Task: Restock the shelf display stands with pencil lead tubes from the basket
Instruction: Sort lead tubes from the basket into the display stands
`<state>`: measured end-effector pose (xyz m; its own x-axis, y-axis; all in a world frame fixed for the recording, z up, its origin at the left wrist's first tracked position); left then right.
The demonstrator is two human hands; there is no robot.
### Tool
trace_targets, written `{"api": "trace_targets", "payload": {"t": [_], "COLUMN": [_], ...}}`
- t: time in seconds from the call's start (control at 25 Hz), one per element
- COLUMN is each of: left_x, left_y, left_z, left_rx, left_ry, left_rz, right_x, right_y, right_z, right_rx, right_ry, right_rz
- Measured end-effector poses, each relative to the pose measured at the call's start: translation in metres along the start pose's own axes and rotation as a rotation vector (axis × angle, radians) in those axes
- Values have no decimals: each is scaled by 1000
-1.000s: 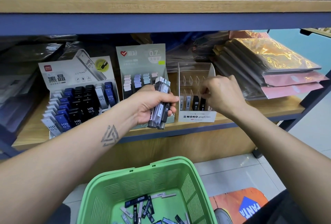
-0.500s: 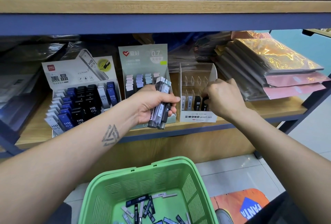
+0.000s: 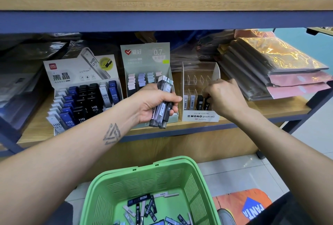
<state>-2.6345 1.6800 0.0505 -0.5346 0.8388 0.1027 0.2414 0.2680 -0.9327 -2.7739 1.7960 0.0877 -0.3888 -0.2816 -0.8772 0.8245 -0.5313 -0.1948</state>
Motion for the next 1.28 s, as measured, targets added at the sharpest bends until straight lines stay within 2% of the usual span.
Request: {"api": "trace_targets", "payload": {"t": [0.44, 0.56, 0.6, 0.64, 0.72, 0.76, 0.8, 0.92, 1.12, 1.28], "left_x": [-1, -2, -3, -4, -7, -9, -10, -19, -22, -22], "left_y": [0, -3, -5, -6, -10, -11, -13, -18, -15, -15], "left_z": [0, -5, -6, -8, -12, -13, -14, -14, -14, -11], "left_rx": [-10, -20, -20, -16, 0, 11, 22, 49, 21, -8], "left_ry": [-8, -11, -16, -26, -39, -41, -50, -108, -111, -113], "left_rz": [-37, -104, -129, -151, -191, -207, -221, -252, -280, -321], "right_x": [-11, -39, -48, -52, -43, -37, -36, -38, -28, -24], "right_y": [4, 12, 19, 26, 48, 62, 72, 84, 94, 82], "right_z": [1, 6, 8, 8, 7, 4, 1, 2, 0, 3], "right_rx": [-1, 39, 52, 88, 215, 257, 256, 233, 337, 407], "right_ry": [-13, -98, -117, -86, 141, 252, 309, 296, 387, 352], "right_rz": [-28, 9, 135, 373, 993, 1219, 1330, 1335, 1506, 1538]}}
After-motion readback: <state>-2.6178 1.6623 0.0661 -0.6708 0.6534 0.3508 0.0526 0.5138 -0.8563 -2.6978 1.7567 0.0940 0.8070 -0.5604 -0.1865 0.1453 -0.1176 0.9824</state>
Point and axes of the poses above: each hand's wrist, its own z-axis towards the middle knuckle, its own x-axis out of the palm, y = z × x, the point moved 9 cm from there along z, towards the middle knuckle, and after that the axes turned 6 degrees about -y, right-handed, at the moved point
